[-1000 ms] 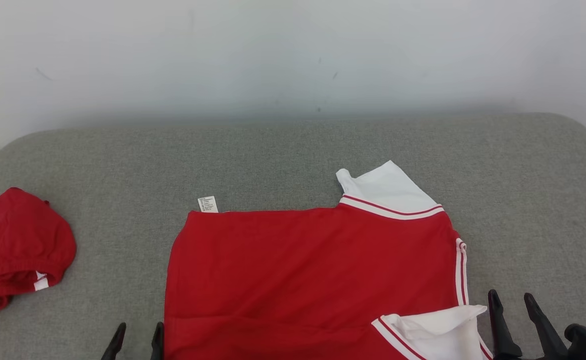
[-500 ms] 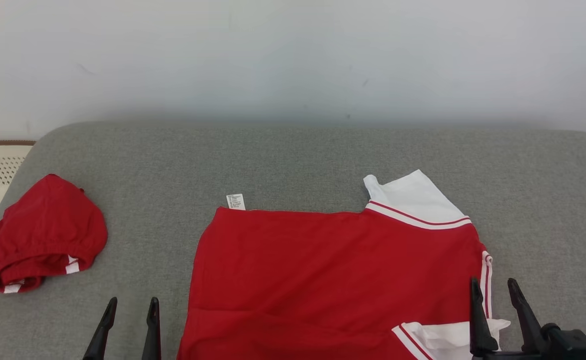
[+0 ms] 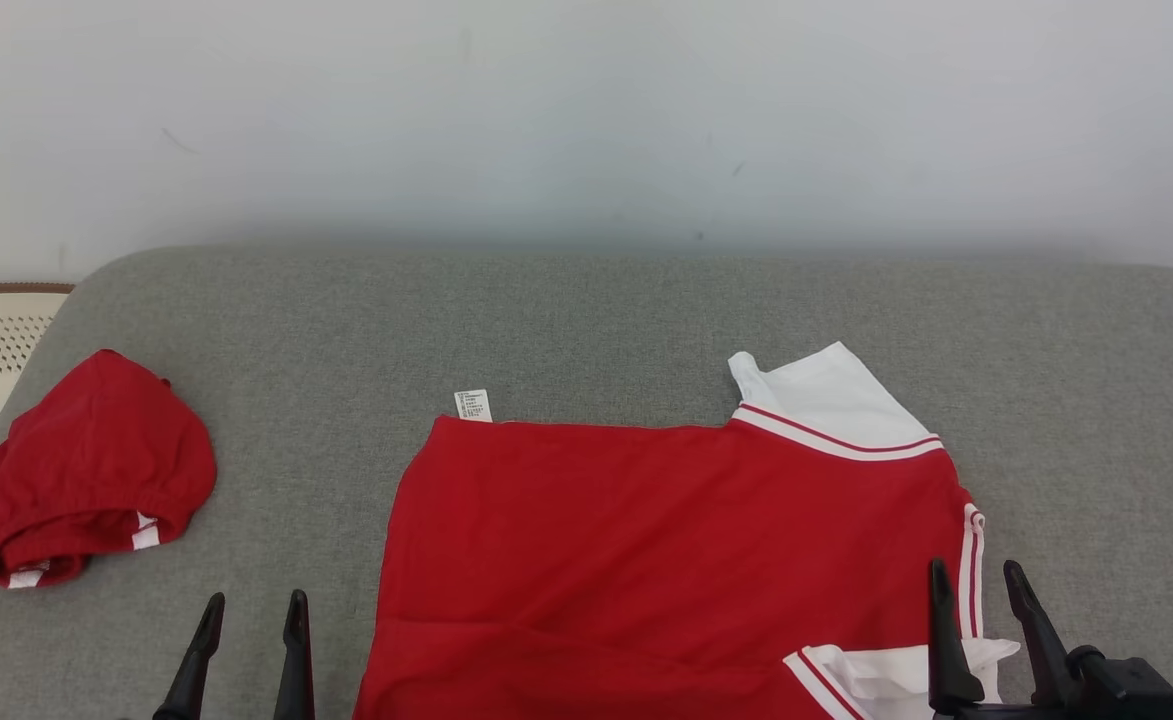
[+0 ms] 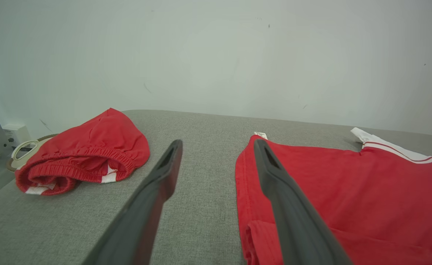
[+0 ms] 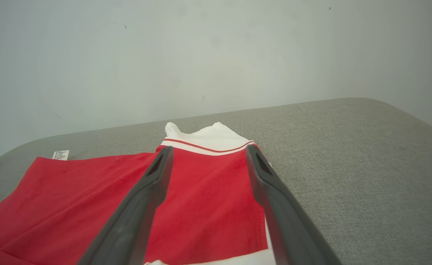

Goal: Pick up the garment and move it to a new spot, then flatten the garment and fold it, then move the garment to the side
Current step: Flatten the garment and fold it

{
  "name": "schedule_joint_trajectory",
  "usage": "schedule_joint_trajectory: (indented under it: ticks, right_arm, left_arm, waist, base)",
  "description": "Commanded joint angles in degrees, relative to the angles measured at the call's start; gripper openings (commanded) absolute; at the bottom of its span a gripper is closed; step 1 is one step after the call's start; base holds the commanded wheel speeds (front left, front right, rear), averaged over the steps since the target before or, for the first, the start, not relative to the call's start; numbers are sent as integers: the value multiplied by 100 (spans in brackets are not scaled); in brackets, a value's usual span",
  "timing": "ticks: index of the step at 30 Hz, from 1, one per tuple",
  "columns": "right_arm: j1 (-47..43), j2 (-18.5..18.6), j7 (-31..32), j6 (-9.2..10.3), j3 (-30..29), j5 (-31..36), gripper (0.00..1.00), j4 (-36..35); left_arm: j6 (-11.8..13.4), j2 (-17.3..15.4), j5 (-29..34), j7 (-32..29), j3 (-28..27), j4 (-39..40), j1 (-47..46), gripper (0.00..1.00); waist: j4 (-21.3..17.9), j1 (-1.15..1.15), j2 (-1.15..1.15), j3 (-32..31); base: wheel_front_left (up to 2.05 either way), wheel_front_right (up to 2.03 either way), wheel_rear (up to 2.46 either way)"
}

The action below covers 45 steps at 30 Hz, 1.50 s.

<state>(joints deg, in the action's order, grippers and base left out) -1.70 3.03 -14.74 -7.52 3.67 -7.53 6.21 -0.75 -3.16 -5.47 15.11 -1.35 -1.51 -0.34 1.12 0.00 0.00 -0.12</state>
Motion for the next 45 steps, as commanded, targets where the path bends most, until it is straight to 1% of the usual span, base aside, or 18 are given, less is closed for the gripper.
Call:
schedule_joint_trajectory:
  ticks: [1, 5, 11, 16, 19, 21, 26, 29, 30, 32, 34, 36, 39, 43, 45]
  right_arm:
    - [16, -18, -46, 5, 11, 18, 100, 4]
    - [41, -18, -46, 5, 31, -25, 100, 40]
    - [104, -19, -48, 5, 58, 45, 100, 76]
    - [268, -17, -14, 5, 168, 86, 100, 128]
    - [471, -17, 46, 5, 269, 115, 100, 165]
    - [656, -16, 74, 5, 363, 117, 100, 184]
    - [1411, 113, 106, 5, 571, 90, 100, 357]
    - [1987, 172, 101, 5, 661, 44, 100, 574]
    - [1987, 172, 101, 5, 661, 44, 100, 574]
    - [2356, 195, 79, 5, 703, 22, 100, 751]
    - [2683, 182, 54, 5, 764, -30, 100, 944]
    - [2964, 157, 15, 5, 840, -57, 100, 1122]
    - [3260, 130, -19, 5, 918, -98, 100, 1388]
    - [3458, 64, -46, 5, 981, -160, 100, 1649]
    - [3542, 37, -49, 5, 990, -207, 100, 1670]
  left_arm:
    - [13, 5, -55, 6, -10, -4, -6, 100]
    - [13, 14, -92, 6, -11, -63, 32, 100]
    - [-81, 18, -103, 6, 28, -240, -32, 100]
    - [-279, -14, -226, 6, -14, -589, -308, 100]
    - [-422, -135, -338, 6, -13, -910, -634, 100]
    - [-498, -184, -524, -8, -4, -1117, -923, 100]
    - [-644, -523, -987, -453, 174, -1577, -1807, 100]
    - [-659, -797, -1320, -801, 370, -1716, -2325, 100]
    - [-659, -797, -1320, -801, 370, -1716, -2325, 100]
    - [-662, -1005, -1660, -1028, 611, -1740, -2631, 100]
    - [-661, -1282, -1926, -1196, 817, -1776, -2866, 100]
    - [-662, -1467, -2274, -1355, 985, -1821, -3036, 100]
    - [-663, -1771, -2542, -1494, 1188, -1983, -3239, 100]
    - [-664, -1910, -2688, -1452, 1409, -2242, -3399, 100]
    - [-664, -1960, -2731, -1452, 1470, -2429, -3464, 100]
  waist:
    - [-19, 0, 0, 7]
    - [-58, 0, 0, 15]
    - [-101, 0, 0, 31]
    - [-216, 0, 0, 108]
    - [-329, 0, 0, 213]
    - [-436, 0, 0, 351]
    - [-720, 0, 0, 857]
    - [-885, 0, 0, 1178]
    - [-885, 0, 0, 1178]
    - [-973, 0, 0, 1377]
    - [-1049, 0, 0, 1510]
    - [-1127, 0, 0, 1613]
    - [-1220, 0, 0, 1690]
    - [-1297, 0, 0, 1734]
    - [-1341, 0, 0, 1770]
  base:
    - [0, 0, 0]
    - [0, 0, 0]
    - [0, 0, 0]
    - [0, 0, 0]
    - [0, 0, 0]
    - [0, 0, 0]
    - [0, 0, 0]
    - [0, 0, 0]
    - [0, 0, 0]
    - [0, 0, 0]
    - [0, 0, 0]
    - [0, 0, 0]
    - [0, 0, 0]
    - [0, 0, 0]
    - [0, 0, 0]
